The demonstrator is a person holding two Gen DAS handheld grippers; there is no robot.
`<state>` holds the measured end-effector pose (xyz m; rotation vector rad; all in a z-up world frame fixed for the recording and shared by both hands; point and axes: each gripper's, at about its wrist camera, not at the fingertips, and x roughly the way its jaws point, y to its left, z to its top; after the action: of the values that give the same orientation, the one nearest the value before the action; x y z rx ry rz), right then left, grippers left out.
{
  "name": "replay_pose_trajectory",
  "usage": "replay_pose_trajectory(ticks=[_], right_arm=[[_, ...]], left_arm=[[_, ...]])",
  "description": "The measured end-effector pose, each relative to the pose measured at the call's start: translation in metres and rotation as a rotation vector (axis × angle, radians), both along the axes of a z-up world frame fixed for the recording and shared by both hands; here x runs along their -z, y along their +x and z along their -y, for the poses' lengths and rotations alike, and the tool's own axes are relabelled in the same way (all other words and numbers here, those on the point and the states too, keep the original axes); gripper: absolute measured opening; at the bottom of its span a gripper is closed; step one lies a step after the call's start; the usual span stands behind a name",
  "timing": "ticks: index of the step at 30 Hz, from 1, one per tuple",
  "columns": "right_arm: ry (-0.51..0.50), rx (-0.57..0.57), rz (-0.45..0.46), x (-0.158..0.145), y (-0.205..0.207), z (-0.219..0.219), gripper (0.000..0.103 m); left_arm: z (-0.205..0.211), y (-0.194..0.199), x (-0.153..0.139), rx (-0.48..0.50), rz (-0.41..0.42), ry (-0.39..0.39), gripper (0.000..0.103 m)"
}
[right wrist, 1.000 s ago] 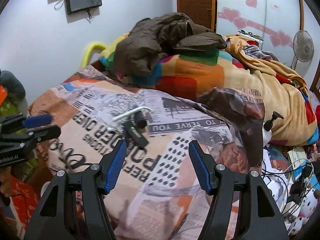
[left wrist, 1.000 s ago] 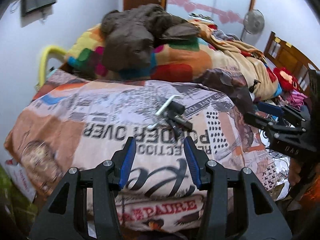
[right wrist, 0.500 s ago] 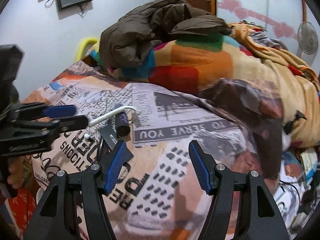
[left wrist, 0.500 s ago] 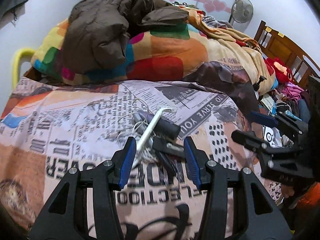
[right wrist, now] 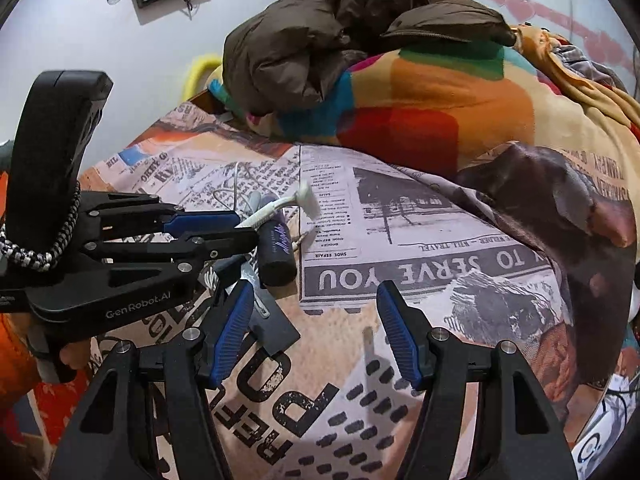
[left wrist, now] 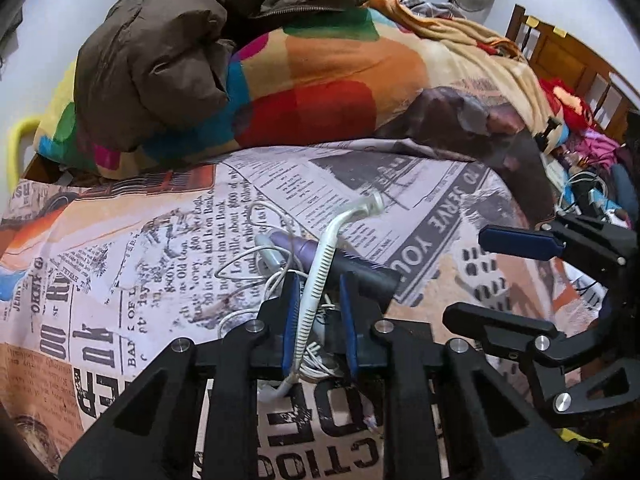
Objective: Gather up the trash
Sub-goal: 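Grasp the white razor with the left gripper while the right grasps the purple spray bottle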
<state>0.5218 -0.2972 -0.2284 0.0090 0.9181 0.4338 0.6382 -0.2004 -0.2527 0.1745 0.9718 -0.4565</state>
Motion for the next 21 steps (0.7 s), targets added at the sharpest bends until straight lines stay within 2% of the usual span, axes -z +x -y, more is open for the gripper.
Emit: replay_pose_trajectory(ticks=[3,5,9,12,15,18,21], right_arm=[[-0.016,-0.019,-0.014,0.003,0.004,-0.005,0.049],[-0.01,-0.021,-0.022,0.004,0.007,-0.007,0.046],[0.023,-0.024,-0.031,0.004,0.013,-0.012,0.042],[0.038,-0.03,-0.033,0.004,0.021,-0.018,0.04],[0.037,-0.048,-0.024,0.004,0.029,-0.026,0.039],[0.034,-0.068,-0.059,0.011,0.043,-0.035,0.039],[0.007,-0.072,-0.094,0.02,0.052,-0.044,0.031]], left_arm=[[-0.004,0.001,0.003,-0.007,-0.003,-0.016,0.017],[-0.006,0.001,0.006,-0.018,-0.002,-0.003,0.008],[-0.011,0.0,0.005,-0.056,-0.036,-0.013,0.008],[-0.021,-0.004,-0.003,-0.089,-0.044,-0.053,0.008],[-0.03,-0.016,-0.017,-0.098,-0.01,-0.07,0.008],[-0.043,-0.024,-0.025,-0.124,0.003,-0.095,0.008],[-0.057,-0.034,-0.029,-0.16,0.004,-0.14,0.008]])
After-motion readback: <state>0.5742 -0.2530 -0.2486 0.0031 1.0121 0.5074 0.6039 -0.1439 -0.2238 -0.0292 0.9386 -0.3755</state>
